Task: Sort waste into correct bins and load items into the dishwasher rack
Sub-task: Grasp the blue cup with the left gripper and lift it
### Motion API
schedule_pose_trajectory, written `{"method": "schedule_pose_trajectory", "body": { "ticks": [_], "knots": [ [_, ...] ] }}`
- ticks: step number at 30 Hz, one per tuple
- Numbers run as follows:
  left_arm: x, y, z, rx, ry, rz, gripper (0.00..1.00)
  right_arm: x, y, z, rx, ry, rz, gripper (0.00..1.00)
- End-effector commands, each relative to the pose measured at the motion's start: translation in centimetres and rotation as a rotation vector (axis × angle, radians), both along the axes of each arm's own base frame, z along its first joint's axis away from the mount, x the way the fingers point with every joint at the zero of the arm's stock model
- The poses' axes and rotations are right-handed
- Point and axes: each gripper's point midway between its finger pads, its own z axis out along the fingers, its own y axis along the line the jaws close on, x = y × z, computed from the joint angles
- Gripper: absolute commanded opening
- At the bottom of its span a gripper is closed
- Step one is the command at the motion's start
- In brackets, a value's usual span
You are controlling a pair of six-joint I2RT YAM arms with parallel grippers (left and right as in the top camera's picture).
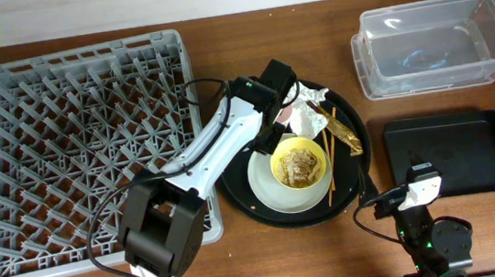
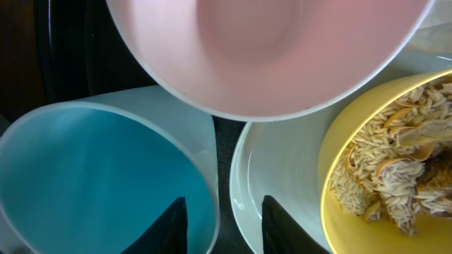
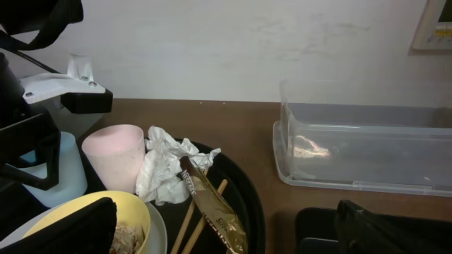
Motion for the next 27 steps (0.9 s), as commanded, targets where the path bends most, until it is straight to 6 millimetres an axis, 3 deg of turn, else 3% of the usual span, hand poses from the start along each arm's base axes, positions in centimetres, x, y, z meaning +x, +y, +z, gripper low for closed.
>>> {"method": "schedule_pose_trajectory", "body": {
  "ticks": [1,8,10,15,21,27],
  "knots": [
    [0.5,-0.2,0.3,-0.012,-0.01,0.011,0.27,0.0,0.0,-0.2,-0.001,0.003,-0.003,0.99],
    [1.0,0.4,0.4,0.02,-0.04,0.017,0.13,0.0,0.0,-0.2,-0.001,0.003,-0.003,0.99],
    [1.0,0.4,0.5,0.02,-0.041,0.017,0.02,0.0,0.0,-0.2,-0.001,0.003,-0.003,0.99],
    [1.3,0.2,1.3,0.012,-0.05,0.018,0.01,0.0,0.0,-0.2,-0.001,0.003,-0.003,0.99],
    [1.8,-0.6,6.9,-0.039,-0.083,0.027,0.01,0.0,0.0,-0.2,-0.001,0.003,-0.003,0.99],
    [3.3,-0.3,14.7,-0.222,-0.129,0.123,0.01,0.0,0.0,-0.2,-0.001,0.003,-0.004,0.99]
  ]
}}
